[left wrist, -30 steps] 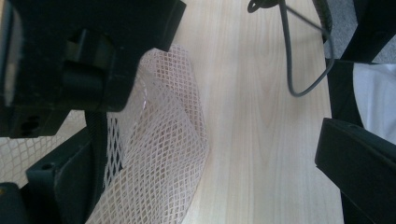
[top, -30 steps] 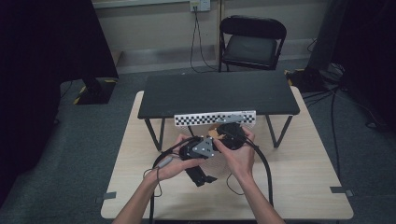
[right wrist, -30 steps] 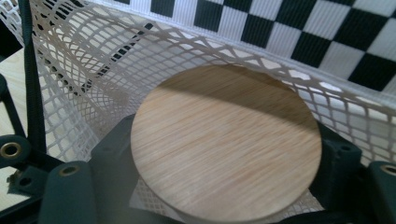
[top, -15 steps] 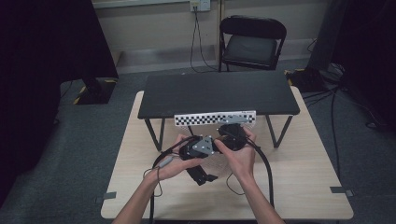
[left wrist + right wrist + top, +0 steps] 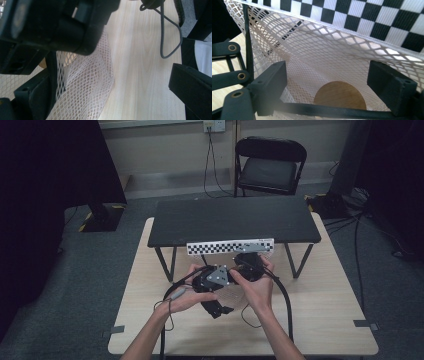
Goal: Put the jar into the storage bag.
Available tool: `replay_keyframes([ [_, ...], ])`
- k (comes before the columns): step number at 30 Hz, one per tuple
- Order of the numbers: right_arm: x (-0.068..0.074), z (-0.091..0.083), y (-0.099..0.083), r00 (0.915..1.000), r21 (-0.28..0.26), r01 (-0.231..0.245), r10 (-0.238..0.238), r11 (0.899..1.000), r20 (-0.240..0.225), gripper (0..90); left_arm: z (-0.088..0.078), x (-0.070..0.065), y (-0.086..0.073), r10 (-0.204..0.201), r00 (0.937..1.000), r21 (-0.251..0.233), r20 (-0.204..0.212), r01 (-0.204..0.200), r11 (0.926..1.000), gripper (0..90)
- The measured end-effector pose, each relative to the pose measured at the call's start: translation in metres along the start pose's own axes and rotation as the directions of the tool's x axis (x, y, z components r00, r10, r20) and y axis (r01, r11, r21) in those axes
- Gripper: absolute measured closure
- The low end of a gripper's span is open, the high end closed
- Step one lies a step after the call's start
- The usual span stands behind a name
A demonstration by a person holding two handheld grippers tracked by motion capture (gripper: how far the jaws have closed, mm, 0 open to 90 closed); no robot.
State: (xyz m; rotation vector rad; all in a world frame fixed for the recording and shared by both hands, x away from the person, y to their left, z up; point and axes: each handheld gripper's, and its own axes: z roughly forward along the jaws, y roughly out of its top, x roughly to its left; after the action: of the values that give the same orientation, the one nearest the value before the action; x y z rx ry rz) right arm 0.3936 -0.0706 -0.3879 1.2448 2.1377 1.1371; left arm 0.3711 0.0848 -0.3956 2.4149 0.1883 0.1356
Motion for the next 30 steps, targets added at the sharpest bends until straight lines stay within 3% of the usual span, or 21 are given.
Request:
replay_keyframes([
  [20,-0.008,-0.027,0.001,0.9998,-0.076,-0.012,0.011,0.997,-0.018,9.3,0.002,0.004,0.000,-0.055,0.9971,-0.008,-0.054,0.054,0.9985,2.4],
  [30,-0.014,-0.041,-0.002,0.9997,-0.097,-0.020,0.018,0.995,-0.016,8.3,-0.001,0.007,-0.001,-0.090,0.9921,-0.059,-0.086,0.085,0.9946,3.8],
])
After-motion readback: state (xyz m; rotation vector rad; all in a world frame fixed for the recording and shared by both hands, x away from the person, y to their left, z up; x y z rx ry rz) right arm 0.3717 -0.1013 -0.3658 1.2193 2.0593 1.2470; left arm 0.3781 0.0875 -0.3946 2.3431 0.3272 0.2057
